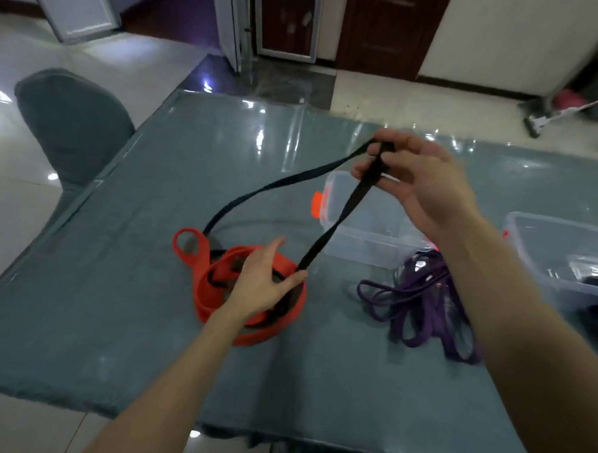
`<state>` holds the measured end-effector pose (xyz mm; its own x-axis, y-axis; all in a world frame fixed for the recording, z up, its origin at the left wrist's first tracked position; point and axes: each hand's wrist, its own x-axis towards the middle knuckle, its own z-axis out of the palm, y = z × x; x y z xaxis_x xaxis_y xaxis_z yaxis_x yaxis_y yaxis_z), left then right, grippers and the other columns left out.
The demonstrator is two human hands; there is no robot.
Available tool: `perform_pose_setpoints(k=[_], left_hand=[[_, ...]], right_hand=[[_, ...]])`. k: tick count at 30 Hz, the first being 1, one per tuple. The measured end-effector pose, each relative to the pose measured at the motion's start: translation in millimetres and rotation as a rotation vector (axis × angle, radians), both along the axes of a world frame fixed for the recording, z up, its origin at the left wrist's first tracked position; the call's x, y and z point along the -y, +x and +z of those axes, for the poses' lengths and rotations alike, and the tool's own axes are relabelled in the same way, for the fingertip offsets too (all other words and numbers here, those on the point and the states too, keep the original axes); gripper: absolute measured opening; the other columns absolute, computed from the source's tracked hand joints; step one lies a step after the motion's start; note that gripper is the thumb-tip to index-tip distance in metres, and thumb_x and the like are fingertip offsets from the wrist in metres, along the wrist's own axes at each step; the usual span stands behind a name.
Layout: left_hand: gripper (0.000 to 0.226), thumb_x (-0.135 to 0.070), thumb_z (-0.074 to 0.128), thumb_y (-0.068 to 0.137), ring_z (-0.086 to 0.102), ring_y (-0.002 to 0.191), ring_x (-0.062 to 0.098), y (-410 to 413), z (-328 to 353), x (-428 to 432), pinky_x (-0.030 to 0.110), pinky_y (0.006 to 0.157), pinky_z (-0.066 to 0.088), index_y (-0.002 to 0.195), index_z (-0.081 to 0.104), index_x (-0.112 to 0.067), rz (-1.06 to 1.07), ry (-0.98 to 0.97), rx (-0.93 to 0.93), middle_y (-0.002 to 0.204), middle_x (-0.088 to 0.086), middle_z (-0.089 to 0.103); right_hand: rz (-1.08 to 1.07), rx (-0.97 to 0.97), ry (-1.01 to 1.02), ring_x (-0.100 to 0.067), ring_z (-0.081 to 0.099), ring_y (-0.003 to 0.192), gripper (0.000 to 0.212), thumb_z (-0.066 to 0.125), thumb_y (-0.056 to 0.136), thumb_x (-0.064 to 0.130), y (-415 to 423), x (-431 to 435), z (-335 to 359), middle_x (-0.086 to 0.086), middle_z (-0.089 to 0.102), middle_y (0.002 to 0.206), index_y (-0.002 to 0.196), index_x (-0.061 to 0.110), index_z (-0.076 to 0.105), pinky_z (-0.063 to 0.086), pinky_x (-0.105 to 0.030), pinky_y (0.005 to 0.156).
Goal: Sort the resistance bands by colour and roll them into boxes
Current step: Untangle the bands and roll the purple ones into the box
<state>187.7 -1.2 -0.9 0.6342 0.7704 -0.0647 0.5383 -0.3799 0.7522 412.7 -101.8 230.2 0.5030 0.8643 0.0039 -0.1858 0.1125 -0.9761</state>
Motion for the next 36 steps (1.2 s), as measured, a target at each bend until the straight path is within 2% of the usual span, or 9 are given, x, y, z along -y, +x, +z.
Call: perform_pose_setpoints(k=[4, 8, 13, 17, 21, 24, 27, 31, 36], left_hand=[[0.031, -0.038, 0.061, 0.11, 0.073, 0.082, 0.015, 39.9, 2.7, 6.0, 0.035, 0.075, 0.046, 0.08, 0.062, -0.032, -0.298, -0.01, -0.139, 0.073, -0.014, 0.069], [0.033, -0.031, 0.056, 0.113, 0.063, 0.066, -0.01, 62.8, 30.8, 7.6, 0.02, 0.068, 0.045, 0.085, 0.06, -0.047, -0.251, 0.09, 0.049, 0.073, -0.032, 0.068], [0.025, -0.049, 0.062, 0.102, 0.073, 0.093, 0.011, 92.4, 69.3, 23.5, 0.03, 0.084, 0.057, 0.118, 0.073, -0.035, -0.252, 0.137, 0.028, 0.1, -0.014, 0.077], [0.129, -0.051, 0.095, 0.075, 0.03, 0.161, 0.029, 107.7, 28.8, 80.5, 0.043, 0.131, 0.028, 0.172, 0.019, -0.011, -0.42, 0.195, -0.493, 0.175, 0.012, 0.028], [0.162, -0.06, 0.1, 0.062, -0.001, 0.168, 0.029, 157.1, 1.2, 138.5, 0.043, 0.137, 0.006, 0.172, -0.007, -0.01, -0.363, 0.176, -0.312, 0.181, 0.011, -0.002], [0.119, -0.049, 0.095, 0.067, 0.04, 0.154, 0.037, 199.4, 8.9, 170.4, 0.049, 0.127, 0.034, 0.162, 0.039, -0.005, -0.205, 0.262, -0.055, 0.163, 0.018, 0.045], [0.04, -0.042, 0.09, 0.076, 0.071, 0.087, 0.036, 220.4, 10.5, 189.9, 0.046, 0.077, 0.058, 0.097, 0.069, -0.015, -0.006, 0.583, 0.11, 0.09, 0.007, 0.072], [0.038, -0.042, 0.081, 0.087, 0.062, 0.061, 0.032, 214.4, 4.0, 199.4, 0.044, 0.053, 0.046, 0.073, 0.055, -0.018, 0.025, 0.881, 0.172, 0.067, 0.004, 0.059], [0.045, -0.058, 0.078, 0.081, 0.066, 0.064, 0.035, 224.9, 21.7, 213.4, 0.042, 0.056, 0.049, 0.07, 0.057, -0.019, -0.023, 0.681, -0.059, 0.065, 0.003, 0.063]], right_hand=[[-0.184, 0.043, 0.062, -0.036, 0.077, 0.091, 0.029, 0.044, 0.104, -0.012, 40.1, 53.7, 14.1, -0.016, 0.068, 0.097, 0.12, -0.002, 0.066, 0.065, -0.049, 0.092], [-0.273, 0.222, -0.301, -0.023, 0.075, 0.061, 0.021, 0.056, 0.102, -0.01, 71.0, 106.8, -44.1, -0.023, 0.064, 0.096, 0.121, -0.006, 0.064, 0.066, -0.036, 0.073], [-0.081, 0.204, -0.402, -0.019, 0.054, 0.052, 0.013, 0.06, 0.106, 0.005, 84.4, 150.5, -106.1, -0.015, 0.053, 0.074, 0.106, 0.002, 0.073, 0.058, -0.048, 0.073], [-0.03, 0.347, -0.261, -0.018, 0.052, 0.06, 0.02, 0.057, 0.109, 0.01, 105.3, 180.4, -88.0, -0.002, 0.054, 0.067, 0.111, 0.018, 0.075, 0.053, -0.054, 0.079], [0.155, 0.486, -0.174, -0.019, 0.057, 0.066, 0.035, 0.058, 0.106, 0.005, 125.4, 238.8, -63.0, -0.004, 0.058, 0.067, 0.135, 0.024, 0.066, 0.054, -0.061, 0.088], [0.103, 0.465, -0.118, -0.021, 0.061, 0.069, 0.036, 0.061, 0.103, -0.002, 150.0, 284.1, -53.4, -0.004, 0.055, 0.07, 0.136, 0.012, 0.065, 0.057, -0.056, 0.089], [-0.095, 0.446, -0.146, -0.03, 0.064, 0.078, 0.036, 0.07, 0.098, -0.007, 180.6, 319.5, -56.3, -0.005, 0.054, 0.078, 0.131, 0.008, 0.067, 0.056, -0.049, 0.086], [-0.204, 0.42, -0.238, -0.032, 0.065, 0.084, 0.035, 0.076, 0.094, -0.006, 200.2, 335.0, -75.2, -0.013, 0.055, 0.09, 0.126, 0.005, 0.069, 0.057, -0.055, 0.097], [-0.285, 0.436, -0.289, -0.028, 0.079, 0.079, 0.025, 0.076, 0.095, -0.003, 208.0, 337.4, -90.6, -0.001, 0.062, 0.089, 0.117, 0.009, 0.074, 0.066, -0.045, 0.084]])
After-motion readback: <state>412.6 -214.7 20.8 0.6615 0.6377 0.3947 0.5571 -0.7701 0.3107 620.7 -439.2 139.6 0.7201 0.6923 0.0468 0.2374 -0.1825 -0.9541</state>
